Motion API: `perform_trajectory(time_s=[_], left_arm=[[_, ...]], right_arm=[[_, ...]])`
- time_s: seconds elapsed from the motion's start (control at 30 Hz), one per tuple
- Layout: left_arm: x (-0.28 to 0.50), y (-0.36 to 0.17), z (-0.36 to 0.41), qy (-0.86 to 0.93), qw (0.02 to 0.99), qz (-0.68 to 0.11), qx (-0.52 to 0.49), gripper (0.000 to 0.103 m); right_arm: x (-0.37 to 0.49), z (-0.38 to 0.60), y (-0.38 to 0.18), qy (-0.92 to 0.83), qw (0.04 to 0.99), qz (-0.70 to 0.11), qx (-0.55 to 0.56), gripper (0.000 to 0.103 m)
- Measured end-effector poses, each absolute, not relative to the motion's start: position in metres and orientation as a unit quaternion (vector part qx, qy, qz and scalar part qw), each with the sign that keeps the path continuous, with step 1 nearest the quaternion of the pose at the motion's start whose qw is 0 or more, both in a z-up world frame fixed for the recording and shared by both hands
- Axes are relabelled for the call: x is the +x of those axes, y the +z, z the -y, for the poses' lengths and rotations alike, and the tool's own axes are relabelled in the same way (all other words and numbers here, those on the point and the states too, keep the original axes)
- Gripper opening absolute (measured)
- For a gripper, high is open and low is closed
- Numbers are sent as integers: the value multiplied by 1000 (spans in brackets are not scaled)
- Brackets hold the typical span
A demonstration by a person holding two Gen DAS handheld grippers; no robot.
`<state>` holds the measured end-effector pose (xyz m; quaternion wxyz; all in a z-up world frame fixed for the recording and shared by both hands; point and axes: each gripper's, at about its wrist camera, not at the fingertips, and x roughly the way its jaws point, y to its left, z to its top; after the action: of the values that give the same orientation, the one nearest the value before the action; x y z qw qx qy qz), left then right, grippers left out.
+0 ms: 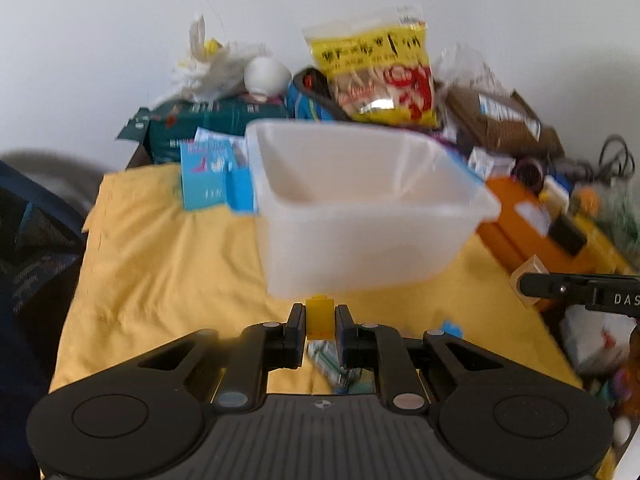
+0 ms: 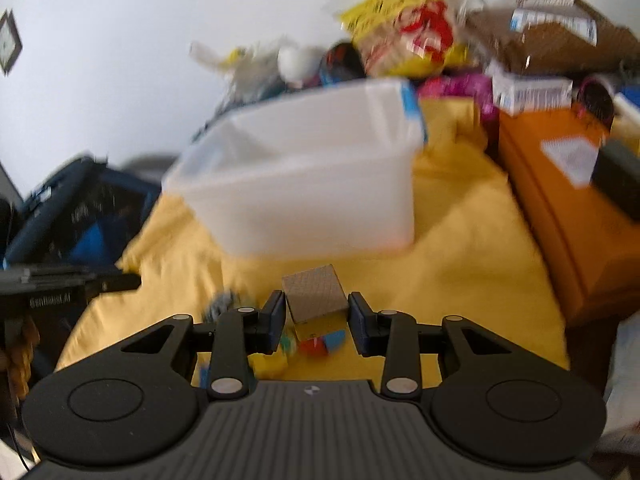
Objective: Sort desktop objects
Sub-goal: 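Release the yellow brick into the bin with the left tool while the right tool drops the tan cube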
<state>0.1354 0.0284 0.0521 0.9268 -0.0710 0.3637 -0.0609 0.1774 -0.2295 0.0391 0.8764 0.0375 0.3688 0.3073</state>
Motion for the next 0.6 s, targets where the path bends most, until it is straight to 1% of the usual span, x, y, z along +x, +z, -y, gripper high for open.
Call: perform_trajectory(time_s=[0.1, 0.37, 0.47, 0.6], left_arm=[[153, 71, -29, -61, 930, -355, -73, 18], [204, 114, -30, -60, 932, -355, -44, 18], [222, 126, -32, -63, 930, -359, -49, 18], [239, 133, -30, -65, 928, -364, -45, 18]], right_arm=[[191, 225, 62, 308, 882, -352, 47, 38], [238, 211, 111, 305, 886, -344, 58, 38], [249, 204, 124, 308, 890, -335, 44, 38], [263, 193, 129, 306, 886, -346, 38, 38]])
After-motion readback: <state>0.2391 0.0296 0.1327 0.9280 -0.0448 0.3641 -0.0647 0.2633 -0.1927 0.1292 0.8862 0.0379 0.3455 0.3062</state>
